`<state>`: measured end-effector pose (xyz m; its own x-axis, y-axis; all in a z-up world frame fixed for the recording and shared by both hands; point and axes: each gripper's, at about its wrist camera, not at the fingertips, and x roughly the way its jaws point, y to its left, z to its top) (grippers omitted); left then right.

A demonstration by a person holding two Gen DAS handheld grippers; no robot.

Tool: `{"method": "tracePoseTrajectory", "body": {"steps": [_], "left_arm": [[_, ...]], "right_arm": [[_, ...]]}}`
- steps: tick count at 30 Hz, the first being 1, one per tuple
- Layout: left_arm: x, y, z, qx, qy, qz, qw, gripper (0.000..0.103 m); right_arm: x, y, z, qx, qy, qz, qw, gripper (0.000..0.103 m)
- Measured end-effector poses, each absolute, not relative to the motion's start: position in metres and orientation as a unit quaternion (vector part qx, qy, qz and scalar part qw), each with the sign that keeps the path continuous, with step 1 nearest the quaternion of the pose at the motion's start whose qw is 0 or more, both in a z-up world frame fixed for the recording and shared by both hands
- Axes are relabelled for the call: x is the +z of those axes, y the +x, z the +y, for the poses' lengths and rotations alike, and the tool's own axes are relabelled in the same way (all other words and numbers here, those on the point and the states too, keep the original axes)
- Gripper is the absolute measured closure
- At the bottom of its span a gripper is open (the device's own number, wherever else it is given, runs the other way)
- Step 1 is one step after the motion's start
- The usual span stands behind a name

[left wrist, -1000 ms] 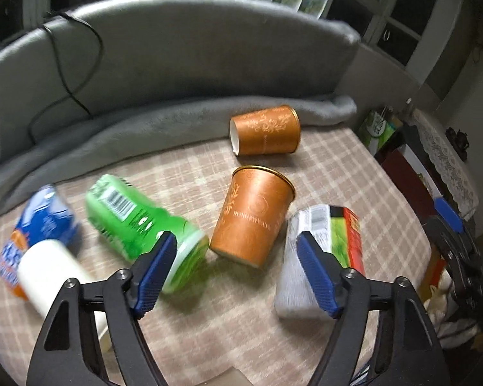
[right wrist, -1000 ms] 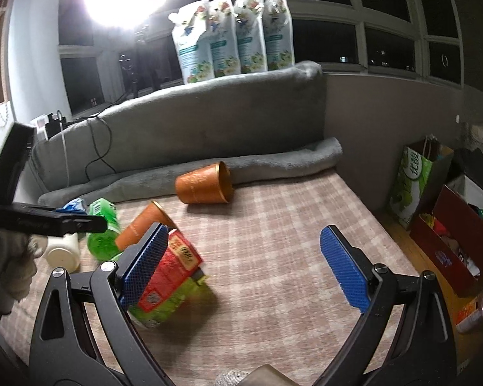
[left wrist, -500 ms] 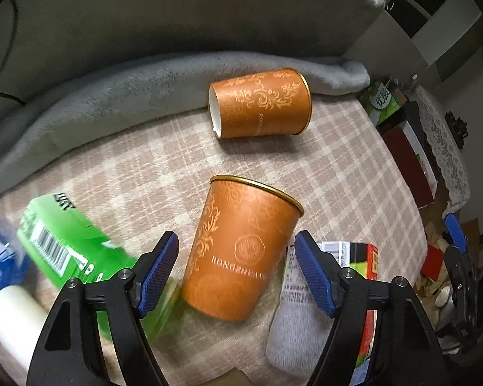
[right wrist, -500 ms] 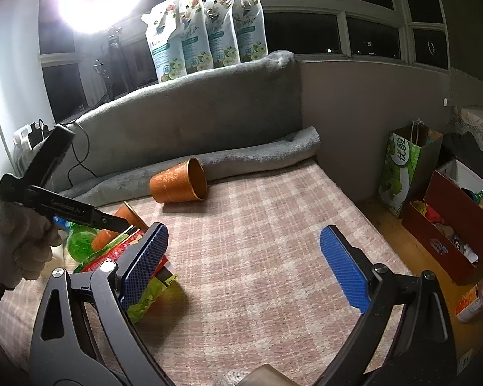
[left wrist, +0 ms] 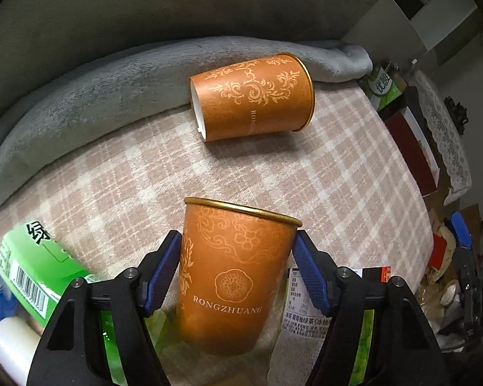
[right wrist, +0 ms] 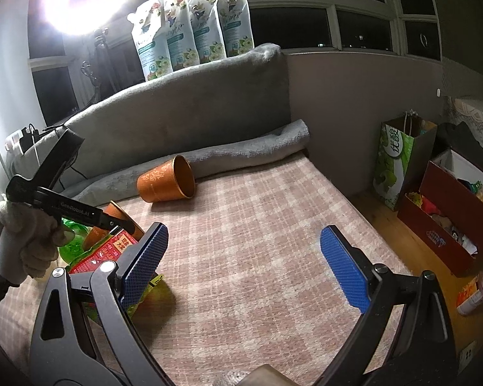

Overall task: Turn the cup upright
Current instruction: 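Rotate the held orange cup opening-up with the left gripper and lift it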

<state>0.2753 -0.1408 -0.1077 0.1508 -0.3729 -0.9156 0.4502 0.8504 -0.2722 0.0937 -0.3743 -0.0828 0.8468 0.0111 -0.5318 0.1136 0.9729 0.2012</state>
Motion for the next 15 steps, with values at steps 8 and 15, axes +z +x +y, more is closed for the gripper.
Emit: {"method": "tracePoseTrajectory", "body": {"steps": [8, 15], "left_arm": [[-0.092, 0.271, -0.139, -0.265, 0.041, 0.562, 0.782, 0.038], [-0.064, 0.253, -0.128, -0.26, 0.041, 0.519, 0.813, 0.038]], "right_arm": [[-0.084, 0.094, -0.374, -0.028, 0.116, 0.278, 0.953, 0.006], [-0.077, 0.087, -0.366, -0.024, 0.108, 0.271, 0.956, 0.006]]}}
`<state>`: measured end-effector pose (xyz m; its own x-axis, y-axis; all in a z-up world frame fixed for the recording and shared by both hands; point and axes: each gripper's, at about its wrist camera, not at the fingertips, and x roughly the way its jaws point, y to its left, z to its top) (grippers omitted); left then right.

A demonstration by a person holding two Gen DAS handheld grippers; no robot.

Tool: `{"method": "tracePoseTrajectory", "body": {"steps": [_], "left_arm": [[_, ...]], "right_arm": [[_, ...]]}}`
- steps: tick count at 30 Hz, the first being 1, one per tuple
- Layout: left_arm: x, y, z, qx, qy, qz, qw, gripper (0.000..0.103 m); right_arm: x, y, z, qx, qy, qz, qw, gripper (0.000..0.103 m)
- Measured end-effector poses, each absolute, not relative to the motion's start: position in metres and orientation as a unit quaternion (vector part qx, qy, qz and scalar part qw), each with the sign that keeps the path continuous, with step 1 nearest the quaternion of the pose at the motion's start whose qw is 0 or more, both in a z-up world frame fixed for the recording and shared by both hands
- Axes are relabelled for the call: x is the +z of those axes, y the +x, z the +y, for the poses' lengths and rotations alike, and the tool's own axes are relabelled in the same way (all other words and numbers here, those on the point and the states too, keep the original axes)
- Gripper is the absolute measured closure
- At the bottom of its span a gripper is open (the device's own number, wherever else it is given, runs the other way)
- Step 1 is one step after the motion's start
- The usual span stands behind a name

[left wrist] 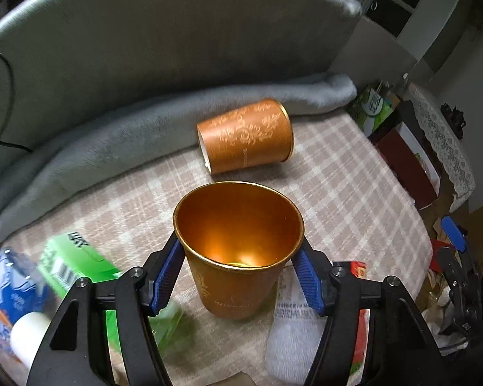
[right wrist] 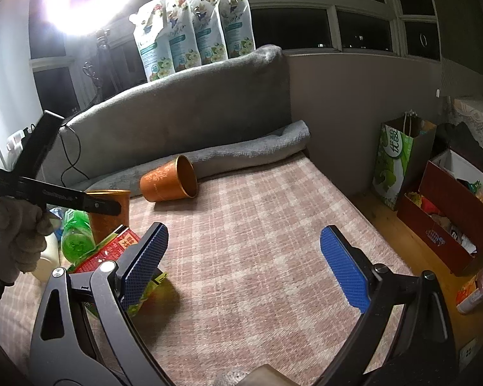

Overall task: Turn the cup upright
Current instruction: 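Rotate the held orange cup opening-up with the left gripper and lift it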

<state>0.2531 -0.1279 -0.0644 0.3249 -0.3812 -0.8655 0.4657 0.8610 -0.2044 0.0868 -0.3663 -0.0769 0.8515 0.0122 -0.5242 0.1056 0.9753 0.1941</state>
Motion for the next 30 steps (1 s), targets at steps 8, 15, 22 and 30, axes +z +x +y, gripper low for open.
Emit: {"method": "tracePoseTrajectory", "body": {"steps": [8, 15, 22, 30], "left_arm": [[-0.034, 0.217, -0.093, -0.25, 0.011, 0.487, 0.837, 0.038], [-0.024, 0.17, -0.055, -0.236, -0.031, 0.479, 0.845, 0.038], [-0.032, 0.117, -0.032, -0.239, -0.068, 0.488, 0.837, 0.038], [-0.074, 0.086, -0.022, -0.252, -0.125, 0.536, 0.796, 0.038]], "right_arm": [[-0.062, 0.073, -0.349, -0.008, 0.095, 0.257, 0.962, 0.006], [-0.052, 0.057, -0.327, 0.018, 0.084, 0.247, 0.965, 0.006], [-0.046, 0.045, -0.301, 0.049, 0.061, 0.239, 0.968, 0.006], [-0.045, 0.037, -0.283, 0.067, 0.055, 0.24, 0.967, 0.006]]}}
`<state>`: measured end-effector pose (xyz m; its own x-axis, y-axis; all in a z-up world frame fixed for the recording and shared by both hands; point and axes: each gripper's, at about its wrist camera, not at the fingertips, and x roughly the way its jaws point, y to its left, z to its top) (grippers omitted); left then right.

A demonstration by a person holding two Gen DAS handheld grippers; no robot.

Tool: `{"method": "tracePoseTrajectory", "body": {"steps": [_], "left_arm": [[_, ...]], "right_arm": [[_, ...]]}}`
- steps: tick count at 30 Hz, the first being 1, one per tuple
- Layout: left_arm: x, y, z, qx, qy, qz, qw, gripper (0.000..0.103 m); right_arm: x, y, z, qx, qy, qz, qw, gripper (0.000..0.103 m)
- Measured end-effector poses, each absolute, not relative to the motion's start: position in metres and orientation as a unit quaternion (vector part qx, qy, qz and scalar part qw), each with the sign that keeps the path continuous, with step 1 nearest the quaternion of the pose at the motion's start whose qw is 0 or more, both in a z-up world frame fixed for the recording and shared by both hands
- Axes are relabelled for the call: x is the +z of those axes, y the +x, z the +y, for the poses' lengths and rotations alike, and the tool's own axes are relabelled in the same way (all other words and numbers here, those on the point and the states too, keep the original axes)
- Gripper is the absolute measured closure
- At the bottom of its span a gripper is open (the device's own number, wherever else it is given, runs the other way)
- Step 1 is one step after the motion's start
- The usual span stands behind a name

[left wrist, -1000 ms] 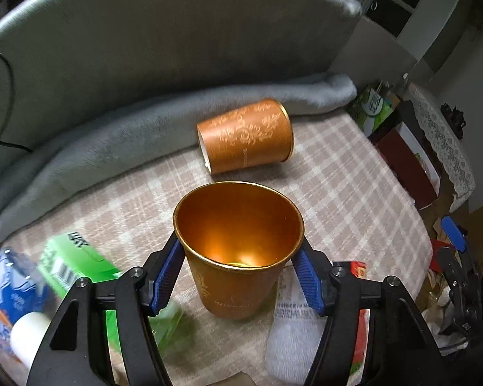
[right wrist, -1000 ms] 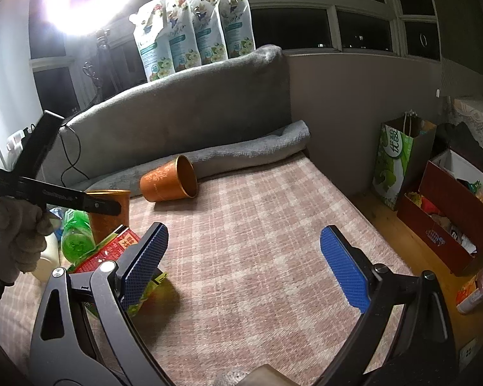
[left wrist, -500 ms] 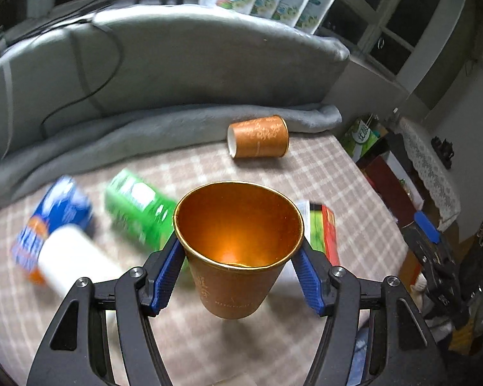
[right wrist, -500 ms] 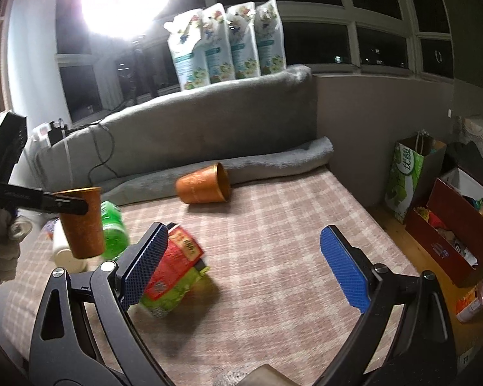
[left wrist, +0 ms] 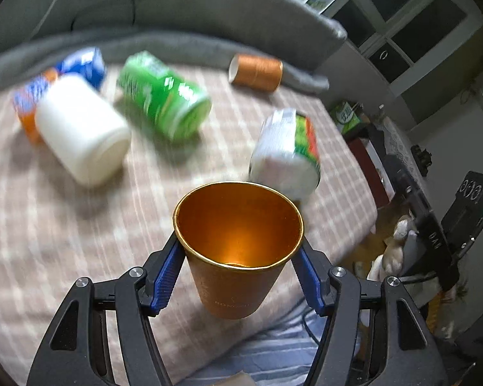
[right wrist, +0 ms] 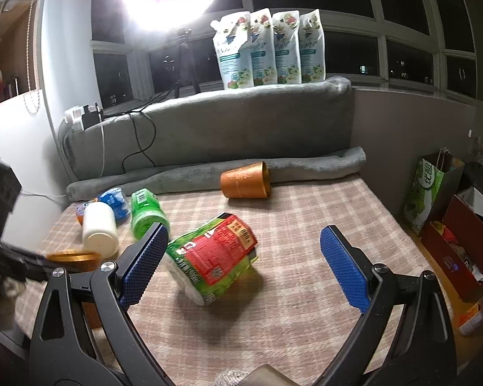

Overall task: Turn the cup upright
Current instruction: 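Rotate the held orange cup opening-up with the left gripper and lift it, then lower the cup upright onto the table and open the left gripper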

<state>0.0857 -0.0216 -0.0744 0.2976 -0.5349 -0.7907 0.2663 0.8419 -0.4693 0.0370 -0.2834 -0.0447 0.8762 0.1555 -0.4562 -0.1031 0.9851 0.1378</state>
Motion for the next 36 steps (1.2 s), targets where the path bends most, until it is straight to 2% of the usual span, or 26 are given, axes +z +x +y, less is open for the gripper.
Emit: {"method": "tracePoseTrajectory", "body": {"steps": [18, 22, 25, 29, 36], "left_arm": [[-0.111, 0.109, -0.012, -0.227, -0.162, 0.544, 0.791, 0.036], [-0.113, 0.11, -0.008, -0.226, -0.16, 0.546, 0.791, 0.027], [-0.112, 0.11, -0.005, -0.221, -0.158, 0.547, 0.792, 0.026], [-0.103, 0.102, 0.003, -0.214, -0.155, 0.53, 0.806, 0.026], [-0.074, 0.056, 0.031, -0.166, -0.141, 0.455, 0.863, 0.026]], "right_arm": [[-0.05, 0.036, -0.263, 0.079, 0.037, 0.254, 0.963, 0.006], [-0.051, 0.038, -0.257, 0.092, 0.036, 0.261, 0.96, 0.006], [-0.052, 0.042, -0.252, 0.109, 0.042, 0.273, 0.955, 0.006], [-0.053, 0.051, -0.244, 0.155, 0.063, 0.303, 0.938, 0.006], [-0.062, 0.077, -0.21, 0.245, 0.082, 0.378, 0.889, 0.006]]}}
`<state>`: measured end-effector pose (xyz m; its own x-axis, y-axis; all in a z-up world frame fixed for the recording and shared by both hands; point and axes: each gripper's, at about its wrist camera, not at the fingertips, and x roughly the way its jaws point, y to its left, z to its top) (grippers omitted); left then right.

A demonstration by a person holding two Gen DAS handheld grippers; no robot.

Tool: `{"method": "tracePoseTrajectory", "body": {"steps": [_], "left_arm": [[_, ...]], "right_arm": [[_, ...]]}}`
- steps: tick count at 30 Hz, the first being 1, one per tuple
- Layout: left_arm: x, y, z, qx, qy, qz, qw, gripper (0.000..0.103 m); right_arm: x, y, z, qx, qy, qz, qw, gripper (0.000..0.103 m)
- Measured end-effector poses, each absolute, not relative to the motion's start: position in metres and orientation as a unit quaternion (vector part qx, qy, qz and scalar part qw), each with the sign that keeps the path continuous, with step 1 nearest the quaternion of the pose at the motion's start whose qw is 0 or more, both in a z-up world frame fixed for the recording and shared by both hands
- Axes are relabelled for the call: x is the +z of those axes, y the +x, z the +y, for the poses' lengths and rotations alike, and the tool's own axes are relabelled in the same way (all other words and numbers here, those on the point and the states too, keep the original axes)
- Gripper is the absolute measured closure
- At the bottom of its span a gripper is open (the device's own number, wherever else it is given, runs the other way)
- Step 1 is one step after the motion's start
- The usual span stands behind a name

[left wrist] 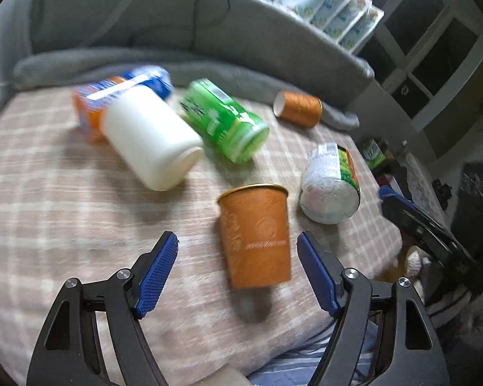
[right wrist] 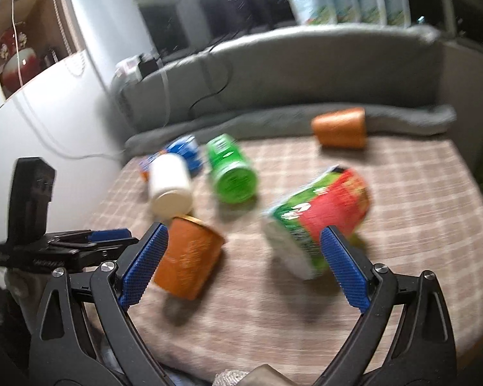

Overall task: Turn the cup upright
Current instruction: 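Lower the cup upright onto the table and open the left gripper, then close the right gripper around the upright orange cup while the left gripper withdraws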

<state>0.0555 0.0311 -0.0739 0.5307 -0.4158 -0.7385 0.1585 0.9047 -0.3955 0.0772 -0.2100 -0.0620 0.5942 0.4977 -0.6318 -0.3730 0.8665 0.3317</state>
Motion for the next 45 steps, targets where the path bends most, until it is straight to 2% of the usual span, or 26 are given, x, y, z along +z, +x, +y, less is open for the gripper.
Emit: {"method": "tracePoseTrajectory", "body": {"steps": [10, 18, 19, 35, 45], "left_arm": [[-0.065, -0.006, 0.062, -0.076, -0.14, 0.389, 0.907, 0.026], [-0.069, -0.029, 0.07, -0.062, -0.148, 0.382, 0.91, 0.026], [-0.07, -0.03, 0.071, -0.063, -0.151, 0.382, 0.909, 0.026], [-0.074, -0.032, 0.075, -0.059, -0.158, 0.381, 0.909, 0.026], [-0.074, -0.03, 0.071, -0.062, -0.155, 0.382, 0.909, 0.026]], "right_arm": [[-0.091, 0.116, -0.166, 0.292, 0.129, 0.488, 0.812, 0.006], [-0.118, 0.14, -0.154, 0.286, 0.172, 0.552, 0.764, 0.014], [-0.121, 0.142, -0.153, 0.285, 0.177, 0.557, 0.76, 0.018], [-0.144, 0.162, -0.14, 0.281, 0.185, 0.586, 0.737, 0.029], [-0.124, 0.145, -0.14, 0.294, 0.148, 0.537, 0.777, 0.03]]}}
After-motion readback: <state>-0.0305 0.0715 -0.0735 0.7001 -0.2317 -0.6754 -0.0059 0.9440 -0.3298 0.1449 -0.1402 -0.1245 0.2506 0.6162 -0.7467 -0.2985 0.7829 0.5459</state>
